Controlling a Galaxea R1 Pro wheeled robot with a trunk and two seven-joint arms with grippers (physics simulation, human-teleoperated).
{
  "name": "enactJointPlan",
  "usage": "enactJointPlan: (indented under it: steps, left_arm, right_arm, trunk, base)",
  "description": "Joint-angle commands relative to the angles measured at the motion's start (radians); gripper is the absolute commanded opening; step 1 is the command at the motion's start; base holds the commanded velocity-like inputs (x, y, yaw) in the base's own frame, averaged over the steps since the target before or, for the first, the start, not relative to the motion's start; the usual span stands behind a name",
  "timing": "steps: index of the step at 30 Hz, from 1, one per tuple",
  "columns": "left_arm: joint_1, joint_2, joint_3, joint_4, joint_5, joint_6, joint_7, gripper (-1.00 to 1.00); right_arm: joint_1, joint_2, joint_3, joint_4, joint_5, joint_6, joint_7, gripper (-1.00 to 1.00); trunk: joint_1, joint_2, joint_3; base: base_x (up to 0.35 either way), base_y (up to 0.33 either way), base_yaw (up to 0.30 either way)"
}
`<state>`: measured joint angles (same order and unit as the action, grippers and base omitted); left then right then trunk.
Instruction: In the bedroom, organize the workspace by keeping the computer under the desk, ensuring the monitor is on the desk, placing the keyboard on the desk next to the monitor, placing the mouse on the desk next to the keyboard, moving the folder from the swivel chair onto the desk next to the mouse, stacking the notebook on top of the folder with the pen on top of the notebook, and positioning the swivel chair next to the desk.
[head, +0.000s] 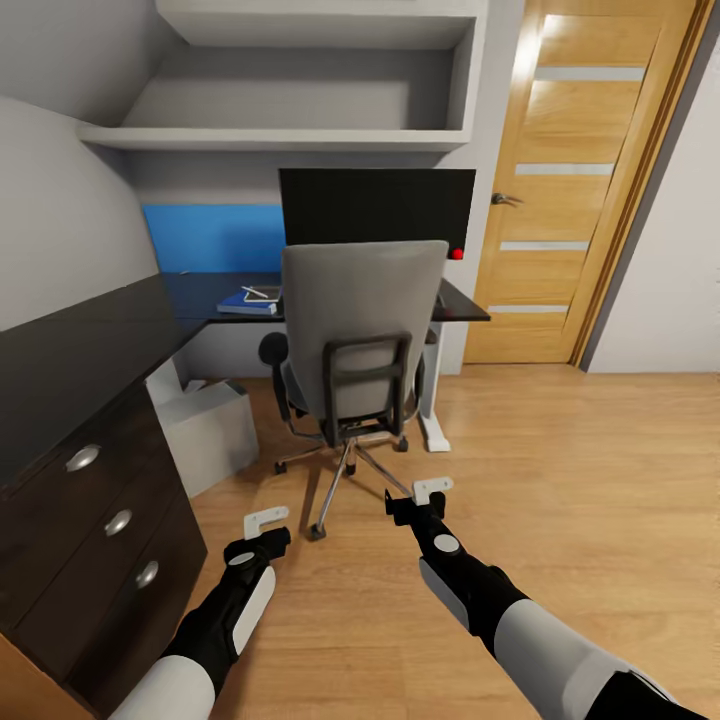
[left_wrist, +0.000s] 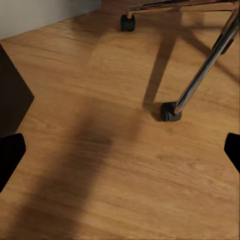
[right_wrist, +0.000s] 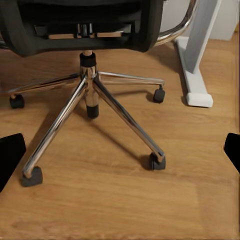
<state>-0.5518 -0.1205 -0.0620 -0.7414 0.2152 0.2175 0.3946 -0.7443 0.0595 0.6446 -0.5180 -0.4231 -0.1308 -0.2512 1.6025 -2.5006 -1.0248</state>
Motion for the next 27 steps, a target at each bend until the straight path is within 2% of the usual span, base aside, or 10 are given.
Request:
enactJointPlan:
  steps: [1, 4, 9, 13, 14, 16, 20, 22, 25, 27]
  left_arm:
    - [0.0, 0.001, -0.004, -0.002, 0.009, 0.004, 0.009, 1.0]
    - [0.0, 0.001, 0.003, -0.004, 0.013, 0.012, 0.012, 1.0]
    - [0.0, 0.001, 0.004, -0.004, 0.012, 0.014, 0.013, 1.0]
    - [0.0, 0.001, 0.004, 0.001, 0.012, 0.015, 0.018, 1.0]
    - [0.0, 0.012, 0.003, 0.134, 0.011, 0.007, 0.019, 1.0]
    - [0.0, 0.013, 0.003, 0.178, 0.011, 0.005, 0.02, 1.0]
    - [0.001, 0.018, 0.002, 0.272, 0.011, -0.012, 0.014, 1.0]
    - [0.0, 0.018, 0.001, 0.304, 0.011, -0.027, 0.012, 1.0]
    - [0.001, 0.019, 0.001, 0.419, 0.009, -0.131, 0.008, 1.0]
    - [0.001, 0.019, 0.001, 0.476, 0.009, -0.199, 0.008, 1.0]
  right_arm:
    - [-0.001, -0.001, 0.008, 0.001, -0.011, -0.006, -0.007, 1.0]
    - [-0.001, 0.001, 0.009, -0.001, -0.011, -0.005, -0.007, 1.0]
    - [-0.001, 0.002, 0.008, -0.001, -0.011, -0.005, -0.008, 1.0]
    - [-0.001, -0.002, 0.006, 0.001, -0.011, -0.007, -0.013, 1.0]
    - [-0.001, -0.007, 0.008, 0.064, -0.011, -0.053, -0.016, 1.0]
    - [-0.001, -0.006, 0.01, 0.112, -0.011, -0.09, -0.016, 1.0]
    - [-0.001, -0.002, 0.012, 0.278, -0.015, -0.224, -0.015, 1.0]
    - [-0.001, -0.001, 0.012, 0.319, -0.016, -0.259, -0.014, 1.0]
    - [0.011, 0.003, 0.012, 0.415, -0.017, -0.336, -0.012, 1.0]
    - [0.031, 0.004, 0.011, 0.44, -0.018, -0.364, -0.011, 1.0]
  trunk:
    - [-0.001, 0.0, 0.003]
    - [-0.003, 0.001, 0.015]
    - [-0.022, 0.036, 0.03]
    - [-0.037, 0.064, 0.043]
    - [-0.041, 0.071, 0.046]
    - [-0.049, 0.085, 0.052]
    - [-0.064, 0.113, 0.065]
    - [-0.072, 0.127, 0.071]
    - [-0.083, 0.148, 0.08]
    - [-0.091, 0.162, 0.087]
  base:
    - [-0.295, 0.0, 0.0]
    - [-0.127, 0.0, 0.0]
    - [-0.022, 0.0, 0.0]
    - [-0.319, 0.0, 0.0]
    - [-0.341, 0.0, 0.0]
    - [-0.341, 0.0, 0.0]
    - [-0.341, 0.0, 0.0]
    - [-0.341, 0.0, 0.0]
    - [-0.341, 0.0, 0.0]
    - [-0.341, 0.0, 0.0]
